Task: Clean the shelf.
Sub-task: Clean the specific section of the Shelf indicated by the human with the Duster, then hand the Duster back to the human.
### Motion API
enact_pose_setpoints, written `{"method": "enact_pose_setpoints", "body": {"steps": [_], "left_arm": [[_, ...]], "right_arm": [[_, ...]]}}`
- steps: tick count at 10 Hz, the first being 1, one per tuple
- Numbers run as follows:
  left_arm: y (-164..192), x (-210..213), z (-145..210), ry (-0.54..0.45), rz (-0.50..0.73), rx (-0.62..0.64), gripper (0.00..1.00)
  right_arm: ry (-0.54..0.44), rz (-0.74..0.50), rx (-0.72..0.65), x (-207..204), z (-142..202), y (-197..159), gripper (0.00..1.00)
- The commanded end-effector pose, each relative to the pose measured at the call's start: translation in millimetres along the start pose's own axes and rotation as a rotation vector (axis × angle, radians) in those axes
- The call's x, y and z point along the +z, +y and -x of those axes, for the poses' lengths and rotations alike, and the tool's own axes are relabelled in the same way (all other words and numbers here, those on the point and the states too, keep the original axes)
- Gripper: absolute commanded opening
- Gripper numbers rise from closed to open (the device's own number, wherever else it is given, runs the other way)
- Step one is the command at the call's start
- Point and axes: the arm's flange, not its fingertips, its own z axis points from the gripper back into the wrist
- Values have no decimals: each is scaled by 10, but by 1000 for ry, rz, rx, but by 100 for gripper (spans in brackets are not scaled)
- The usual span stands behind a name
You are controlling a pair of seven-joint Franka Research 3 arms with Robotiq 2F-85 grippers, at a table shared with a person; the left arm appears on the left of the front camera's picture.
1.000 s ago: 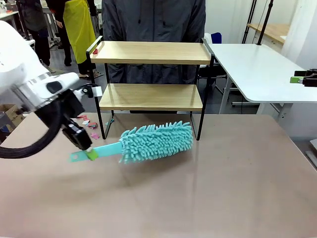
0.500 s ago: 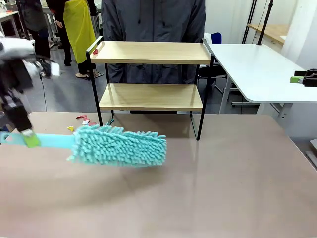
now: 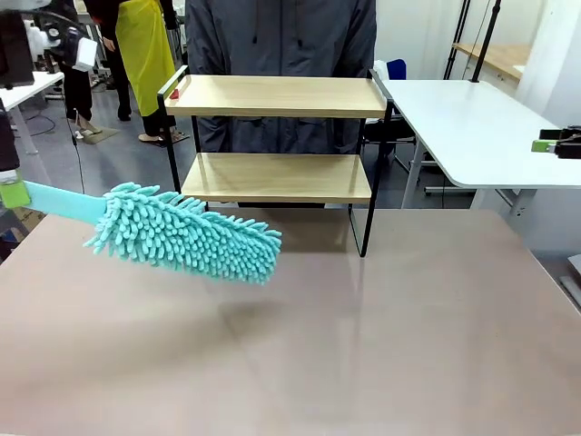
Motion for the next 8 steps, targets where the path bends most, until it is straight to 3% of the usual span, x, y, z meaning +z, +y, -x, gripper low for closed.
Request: {"method": "enact_pose_setpoints", "body": {"steps": [1,8], "left_arm": [[156,-97,156,-49,46,-16,13],[156,-97,156,-49,46,-16,13]], "right_arm": [[5,2,6,-11,-25,5,100],[5,2,6,-11,-25,5,100]]}}
